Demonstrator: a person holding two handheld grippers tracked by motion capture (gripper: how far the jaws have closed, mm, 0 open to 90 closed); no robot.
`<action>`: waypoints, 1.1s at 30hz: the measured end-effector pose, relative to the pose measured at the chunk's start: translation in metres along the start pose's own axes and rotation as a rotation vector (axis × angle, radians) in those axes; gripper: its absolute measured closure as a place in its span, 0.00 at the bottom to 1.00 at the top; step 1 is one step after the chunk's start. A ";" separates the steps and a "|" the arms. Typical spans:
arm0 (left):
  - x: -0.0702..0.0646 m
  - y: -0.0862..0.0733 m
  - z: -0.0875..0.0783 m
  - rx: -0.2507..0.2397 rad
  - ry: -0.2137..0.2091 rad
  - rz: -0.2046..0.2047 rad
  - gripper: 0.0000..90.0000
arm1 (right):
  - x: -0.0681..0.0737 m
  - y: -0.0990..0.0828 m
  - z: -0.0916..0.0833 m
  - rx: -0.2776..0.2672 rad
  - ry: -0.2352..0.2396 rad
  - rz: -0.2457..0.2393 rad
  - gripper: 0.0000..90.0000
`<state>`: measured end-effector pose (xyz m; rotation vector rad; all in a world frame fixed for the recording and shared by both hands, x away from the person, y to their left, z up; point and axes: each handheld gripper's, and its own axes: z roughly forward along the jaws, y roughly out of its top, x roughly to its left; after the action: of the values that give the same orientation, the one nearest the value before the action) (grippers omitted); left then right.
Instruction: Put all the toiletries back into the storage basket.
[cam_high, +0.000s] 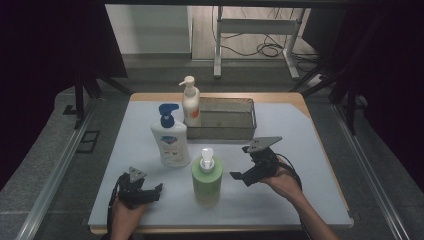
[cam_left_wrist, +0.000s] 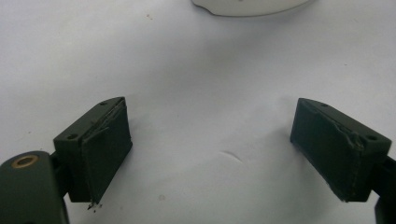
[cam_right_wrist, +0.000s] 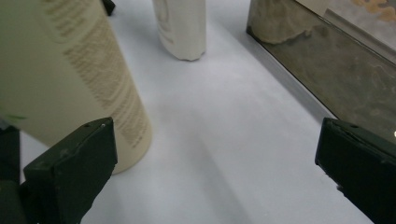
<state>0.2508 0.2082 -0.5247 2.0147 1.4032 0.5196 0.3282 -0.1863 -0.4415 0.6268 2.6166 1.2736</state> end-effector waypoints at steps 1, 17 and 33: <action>0.000 0.000 0.000 0.000 -0.001 0.000 0.13 | 0.002 -0.001 -0.001 0.001 0.003 0.001 0.00; 0.000 0.000 0.000 0.001 0.000 -0.003 0.13 | 0.051 0.011 0.004 0.009 0.136 -0.064 0.00; 0.000 0.000 0.000 0.004 -0.001 -0.002 0.13 | 0.073 0.031 0.026 -0.017 0.157 -0.116 0.04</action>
<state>0.2506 0.2082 -0.5244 2.0164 1.4065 0.5159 0.2801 -0.1193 -0.4310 0.3800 2.7176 1.3586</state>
